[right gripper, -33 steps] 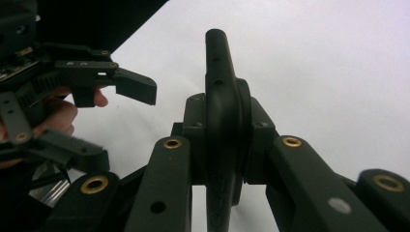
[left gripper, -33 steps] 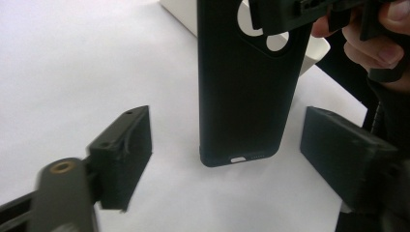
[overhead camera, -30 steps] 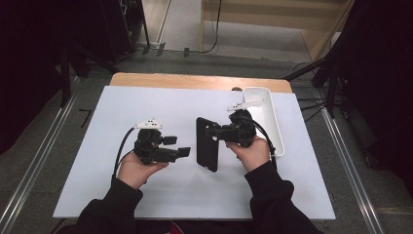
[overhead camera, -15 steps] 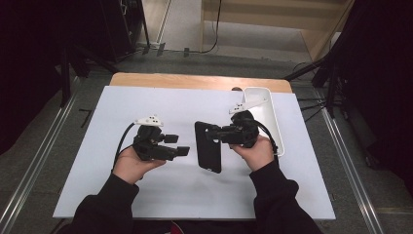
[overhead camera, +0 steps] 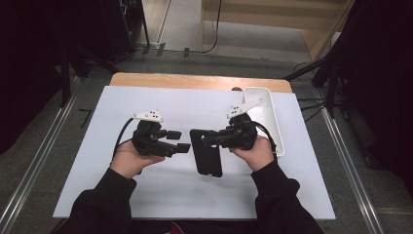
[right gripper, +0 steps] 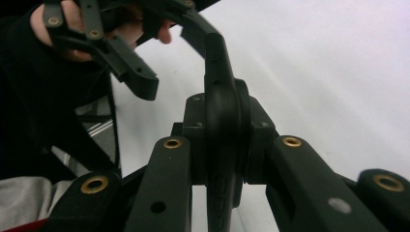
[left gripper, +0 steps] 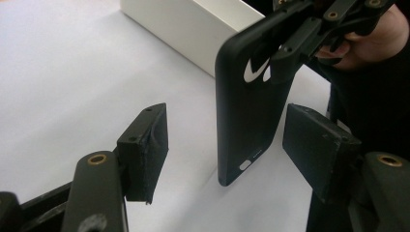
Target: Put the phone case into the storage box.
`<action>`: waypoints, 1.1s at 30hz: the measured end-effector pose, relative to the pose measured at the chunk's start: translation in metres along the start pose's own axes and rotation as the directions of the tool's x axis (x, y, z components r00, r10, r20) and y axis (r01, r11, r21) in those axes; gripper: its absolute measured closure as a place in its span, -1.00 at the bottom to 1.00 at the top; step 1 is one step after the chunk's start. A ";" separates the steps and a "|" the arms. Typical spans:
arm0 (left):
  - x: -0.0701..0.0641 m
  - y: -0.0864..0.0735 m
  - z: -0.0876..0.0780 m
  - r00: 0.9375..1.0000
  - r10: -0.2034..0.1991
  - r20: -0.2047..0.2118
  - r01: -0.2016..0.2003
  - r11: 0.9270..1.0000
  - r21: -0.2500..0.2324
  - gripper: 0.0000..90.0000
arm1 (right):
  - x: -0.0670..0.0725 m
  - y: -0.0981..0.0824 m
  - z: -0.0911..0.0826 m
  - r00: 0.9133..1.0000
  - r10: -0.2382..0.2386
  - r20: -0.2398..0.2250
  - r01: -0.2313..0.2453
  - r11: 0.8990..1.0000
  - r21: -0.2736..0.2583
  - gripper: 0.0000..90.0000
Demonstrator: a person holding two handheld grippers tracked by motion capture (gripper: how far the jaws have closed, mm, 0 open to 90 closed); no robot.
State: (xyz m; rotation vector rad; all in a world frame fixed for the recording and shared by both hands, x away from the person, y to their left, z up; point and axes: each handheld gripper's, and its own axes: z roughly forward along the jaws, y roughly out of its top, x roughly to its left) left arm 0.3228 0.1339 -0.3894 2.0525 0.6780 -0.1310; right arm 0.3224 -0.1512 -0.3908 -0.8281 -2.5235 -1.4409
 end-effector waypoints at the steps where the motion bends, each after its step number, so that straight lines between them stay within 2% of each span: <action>1: 0.000 0.001 0.000 1.000 0.004 0.013 -0.004 1.000 0.002 -0.24 | 0.001 0.000 0.000 1.000 -0.005 -0.007 0.005 1.000 0.003 0.65; 6: -0.002 0.004 -0.001 0.999 0.022 0.045 -0.023 1.000 0.012 -0.19 | 0.003 0.001 0.003 0.998 -0.035 -0.046 0.035 0.999 0.014 0.65; 13: 0.000 0.004 0.003 0.996 0.016 0.088 -0.020 0.998 0.051 -0.02 | 0.005 0.001 0.010 0.994 -0.058 -0.097 0.064 0.997 0.054 0.65; 23: -0.001 0.003 0.003 0.987 0.044 0.155 -0.056 0.996 0.074 0.54 | 0.007 0.000 0.018 0.986 -0.065 -0.151 0.079 0.993 0.093 0.65; 27: -0.001 0.002 0.002 0.987 0.063 0.150 -0.072 0.996 0.058 0.61 | 0.007 0.000 0.018 0.985 -0.064 -0.159 0.079 0.993 0.092 0.65; 33: -0.004 0.003 0.002 0.985 0.094 0.145 -0.104 0.993 0.063 0.71 | 0.005 0.000 0.017 0.985 -0.053 -0.162 0.069 0.993 0.095 0.66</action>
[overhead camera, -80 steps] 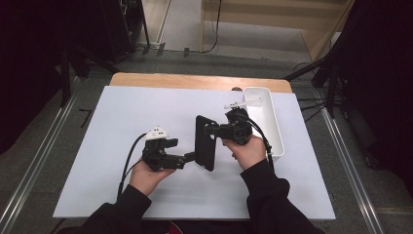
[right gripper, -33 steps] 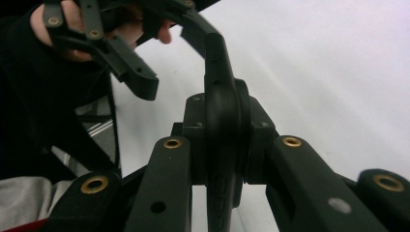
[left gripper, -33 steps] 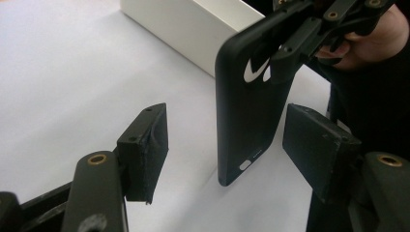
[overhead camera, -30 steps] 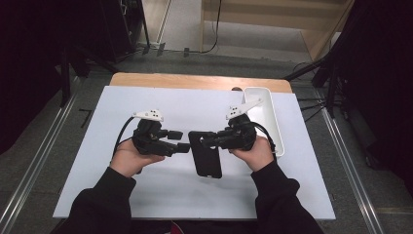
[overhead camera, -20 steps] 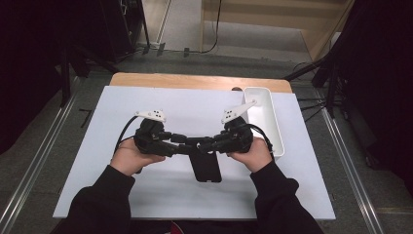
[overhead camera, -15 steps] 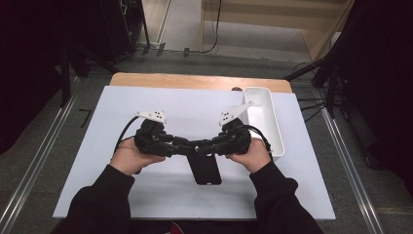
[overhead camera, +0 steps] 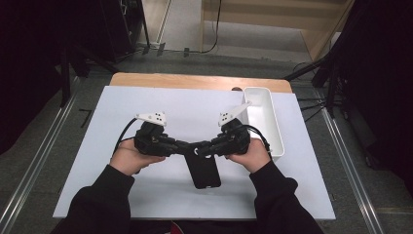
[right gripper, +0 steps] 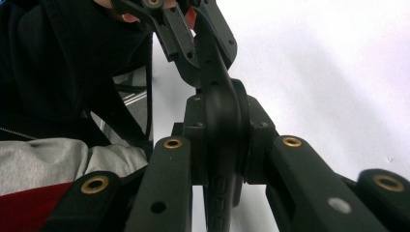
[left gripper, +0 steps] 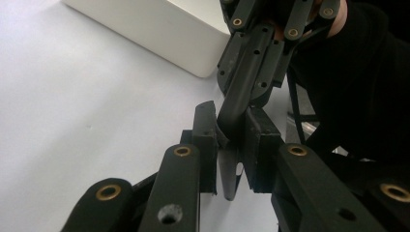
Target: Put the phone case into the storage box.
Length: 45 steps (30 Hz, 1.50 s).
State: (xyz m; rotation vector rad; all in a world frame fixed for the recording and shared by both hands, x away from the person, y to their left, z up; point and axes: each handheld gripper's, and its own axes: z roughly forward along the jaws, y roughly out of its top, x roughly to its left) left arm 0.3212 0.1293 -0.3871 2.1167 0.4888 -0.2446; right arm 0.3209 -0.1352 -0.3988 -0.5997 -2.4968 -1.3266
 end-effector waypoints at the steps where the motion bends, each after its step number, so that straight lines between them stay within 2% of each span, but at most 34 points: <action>1: -0.001 0.000 0.000 1.000 0.006 -0.005 -0.006 1.000 0.003 0.72 | 0.000 0.000 0.000 1.000 0.003 -0.001 -0.003 1.000 -0.003 0.66; 4: -0.002 0.001 0.000 1.000 0.014 -0.004 -0.014 1.000 0.003 0.74 | -0.001 0.000 -0.001 1.000 0.006 0.001 -0.006 1.000 -0.003 0.66; 11: -0.001 0.001 0.000 1.000 -0.001 -0.001 0.001 1.000 0.009 0.75 | -0.002 -0.001 -0.001 1.000 0.010 -0.011 -0.010 1.000 -0.007 0.65; 17: -0.001 0.002 -0.001 1.000 -0.023 0.009 0.023 1.000 0.008 0.75 | -0.001 -0.001 -0.001 1.000 0.016 -0.001 -0.016 1.000 -0.007 0.60; 20: 0.000 0.003 -0.002 0.998 -0.059 0.010 0.059 0.998 0.021 0.75 | -0.001 -0.001 0.000 1.000 0.007 0.017 -0.006 1.000 -0.020 0.51; 25: 0.000 0.004 -0.003 0.998 -0.068 0.006 0.068 0.997 0.028 0.75 | -0.001 -0.001 -0.001 1.000 0.005 0.026 -0.004 1.000 -0.023 0.44; 35: 0.003 0.004 -0.010 0.992 -0.123 -0.014 0.123 0.992 0.033 0.75 | -0.002 -0.003 -0.008 0.997 0.032 0.069 -0.030 0.999 -0.027 0.35; 41: 0.004 0.004 -0.015 0.991 -0.125 -0.054 0.127 0.991 0.033 0.75 | -0.003 -0.005 -0.014 0.995 0.051 0.087 -0.048 0.998 -0.036 0.32; 45: 0.003 0.005 -0.018 0.990 -0.118 -0.076 0.122 0.991 0.049 0.75 | -0.003 -0.007 -0.019 0.990 0.074 0.120 -0.069 0.997 -0.040 0.32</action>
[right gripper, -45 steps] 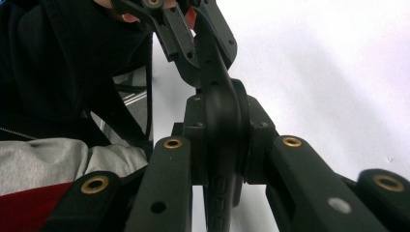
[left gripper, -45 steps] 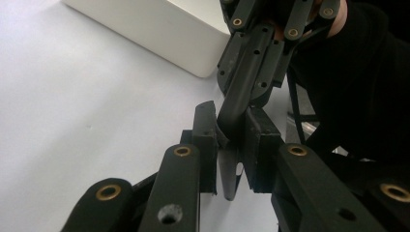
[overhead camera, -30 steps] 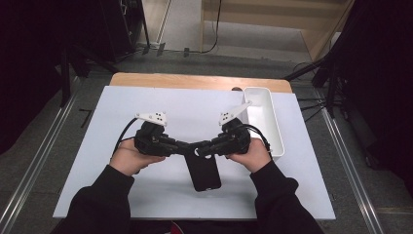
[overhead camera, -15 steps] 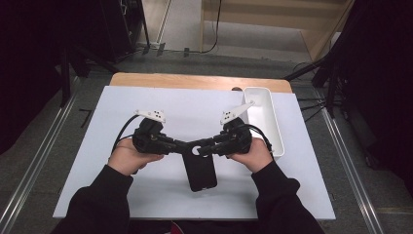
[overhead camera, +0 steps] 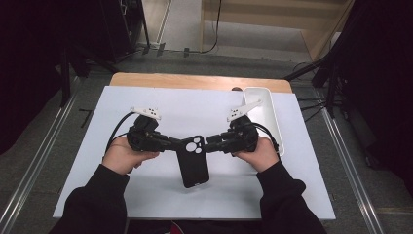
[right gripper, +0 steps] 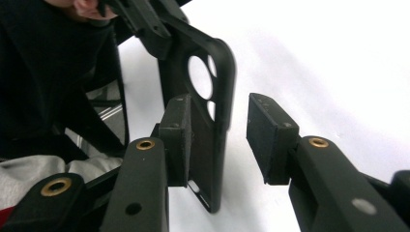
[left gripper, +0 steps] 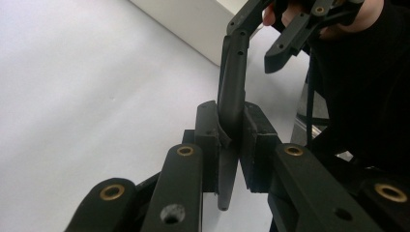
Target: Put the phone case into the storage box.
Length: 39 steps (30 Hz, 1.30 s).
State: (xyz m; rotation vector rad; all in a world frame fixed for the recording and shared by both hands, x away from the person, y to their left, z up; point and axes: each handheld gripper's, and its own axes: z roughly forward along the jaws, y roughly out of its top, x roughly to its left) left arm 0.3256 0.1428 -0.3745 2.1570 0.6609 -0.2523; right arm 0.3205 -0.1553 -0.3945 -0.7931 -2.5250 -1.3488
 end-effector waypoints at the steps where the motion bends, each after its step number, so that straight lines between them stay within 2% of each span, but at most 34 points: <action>1: -0.001 0.000 0.000 1.000 -0.003 -0.004 0.003 1.000 -0.003 0.75 | 0.000 -0.001 -0.001 1.000 0.007 0.009 -0.007 1.000 -0.004 0.32; 6: -0.003 0.001 -0.004 1.000 -0.006 -0.025 0.005 1.000 -0.008 0.75 | 0.000 -0.004 -0.005 0.998 0.033 0.062 -0.032 0.999 -0.021 0.33; 8: -0.002 0.001 -0.006 0.999 -0.007 -0.033 0.006 1.000 -0.014 0.75 | 0.001 -0.005 -0.005 0.993 0.052 0.105 -0.049 0.998 -0.028 0.32; 10: -0.003 0.001 -0.008 0.999 -0.012 -0.039 0.012 1.000 -0.017 0.75 | 0.003 -0.009 -0.006 0.987 0.060 0.147 -0.055 0.998 -0.040 0.32; 12: -0.003 0.001 -0.009 0.999 -0.015 -0.046 0.015 1.000 -0.020 0.75 | 0.004 -0.012 -0.005 0.979 0.092 0.181 -0.084 0.995 -0.053 0.28; 15: -0.003 0.001 -0.010 0.998 -0.010 -0.059 0.008 1.000 -0.026 0.75 | 0.005 -0.017 -0.002 0.963 0.117 0.243 -0.106 0.993 -0.056 0.18; 17: -0.003 0.001 -0.011 0.998 -0.015 -0.064 0.013 0.999 -0.032 0.75 | 0.006 -0.021 0.000 0.958 0.119 0.260 -0.109 0.993 -0.051 0.13; 22: -0.003 0.001 -0.014 0.996 -0.028 -0.085 0.024 0.999 -0.047 0.75 | 0.008 -0.031 0.010 0.946 0.120 0.302 -0.090 0.990 -0.112 -0.17; 27: -0.001 0.001 -0.018 0.992 -0.054 -0.110 0.048 0.997 -0.061 0.75 | 0.008 -0.039 0.018 0.931 0.118 0.346 -0.084 0.990 -0.110 -0.28; 29: -0.001 0.001 -0.019 0.990 -0.067 -0.124 0.059 0.996 -0.068 0.75 | 0.008 -0.043 0.021 0.929 0.105 0.355 -0.067 0.991 -0.116 -0.33; 32: 0.000 0.002 -0.019 0.985 -0.085 -0.153 0.074 0.994 -0.079 0.75 | 0.010 -0.048 0.025 0.933 0.098 0.347 -0.059 0.991 -0.121 -0.35; 36: -0.001 0.002 -0.021 0.977 -0.093 -0.193 0.075 0.992 -0.097 0.75 | 0.014 -0.053 0.034 0.932 0.076 0.355 -0.041 0.994 -0.106 -0.43; 39: -0.002 0.003 -0.021 0.975 -0.091 -0.205 0.069 0.991 -0.114 0.75 | 0.016 -0.055 0.039 0.932 0.068 0.357 -0.036 0.995 -0.098 -0.51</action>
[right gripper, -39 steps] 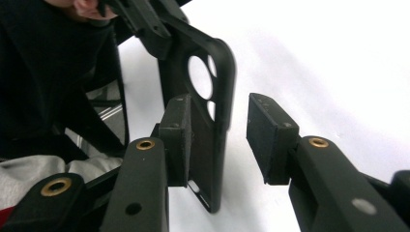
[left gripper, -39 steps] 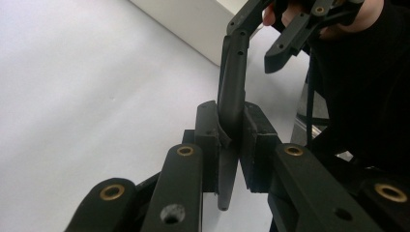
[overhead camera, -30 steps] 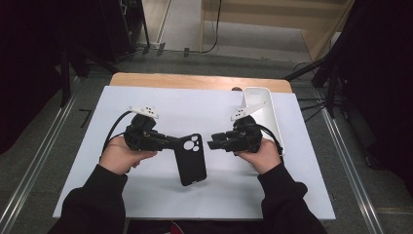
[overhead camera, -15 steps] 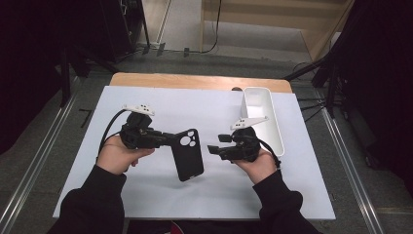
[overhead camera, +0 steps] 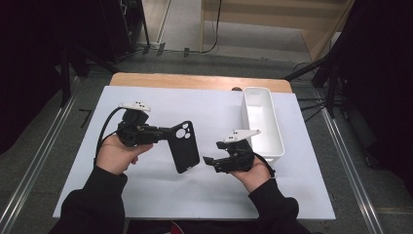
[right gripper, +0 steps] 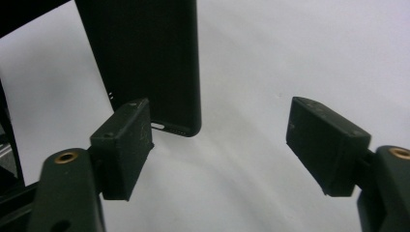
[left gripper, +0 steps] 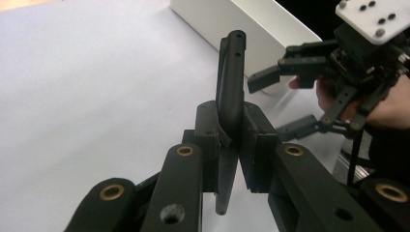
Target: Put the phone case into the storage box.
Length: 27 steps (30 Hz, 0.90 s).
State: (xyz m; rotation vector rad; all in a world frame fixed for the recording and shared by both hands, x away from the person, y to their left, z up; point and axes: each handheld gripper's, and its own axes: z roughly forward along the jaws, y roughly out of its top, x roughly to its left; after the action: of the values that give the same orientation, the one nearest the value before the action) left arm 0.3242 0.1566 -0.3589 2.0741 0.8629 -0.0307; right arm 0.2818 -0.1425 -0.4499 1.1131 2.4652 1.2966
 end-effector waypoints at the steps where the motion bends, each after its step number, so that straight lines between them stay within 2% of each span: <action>1: 0.000 0.000 0.000 1.000 0.000 -0.008 0.000 1.000 0.000 0.75 | 0.001 0.000 0.000 1.000 0.007 -0.002 -0.007 1.000 -0.002 -0.51; 4: -0.002 0.001 0.000 1.000 0.000 -0.029 0.000 1.000 -0.016 0.75 | 0.003 -0.001 0.003 0.999 0.017 -0.031 -0.018 1.000 -0.007 -0.65; 6: -0.002 0.001 0.000 0.999 -0.003 -0.043 0.002 1.000 -0.028 0.75 | 0.004 -0.002 0.004 0.999 0.022 -0.042 -0.022 1.000 -0.012 -0.67; 12: -0.003 0.002 0.002 0.997 -0.029 -0.065 0.027 0.999 -0.033 0.75 | 0.007 -0.005 0.006 0.999 0.027 -0.017 -0.028 0.999 -0.024 -0.80; 14: -0.003 0.002 0.003 0.997 -0.036 -0.069 0.034 0.999 -0.034 0.75 | 0.008 -0.005 0.007 1.000 0.028 -0.008 -0.028 0.999 -0.036 -1.00; 21: -0.003 0.002 0.005 0.995 -0.069 -0.075 0.066 0.997 -0.042 0.75 | 0.014 -0.001 0.009 0.999 0.034 0.022 -0.033 0.999 -0.042 -1.00; 25: -0.005 0.002 0.007 0.994 -0.072 -0.084 0.069 0.997 -0.039 0.75 | 0.022 0.006 0.008 0.995 0.075 0.070 -0.071 0.996 -0.058 -1.00; 27: -0.004 0.003 0.008 0.994 -0.076 -0.081 0.073 0.997 -0.032 0.75 | 0.023 0.009 0.008 0.994 0.089 0.066 -0.084 0.994 -0.073 -1.00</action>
State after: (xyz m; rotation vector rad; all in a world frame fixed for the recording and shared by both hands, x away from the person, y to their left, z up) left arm 0.3246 0.1472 -0.3605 2.0273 0.9851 0.0266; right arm 0.2736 -0.1192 -0.4434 1.2386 2.3278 1.3336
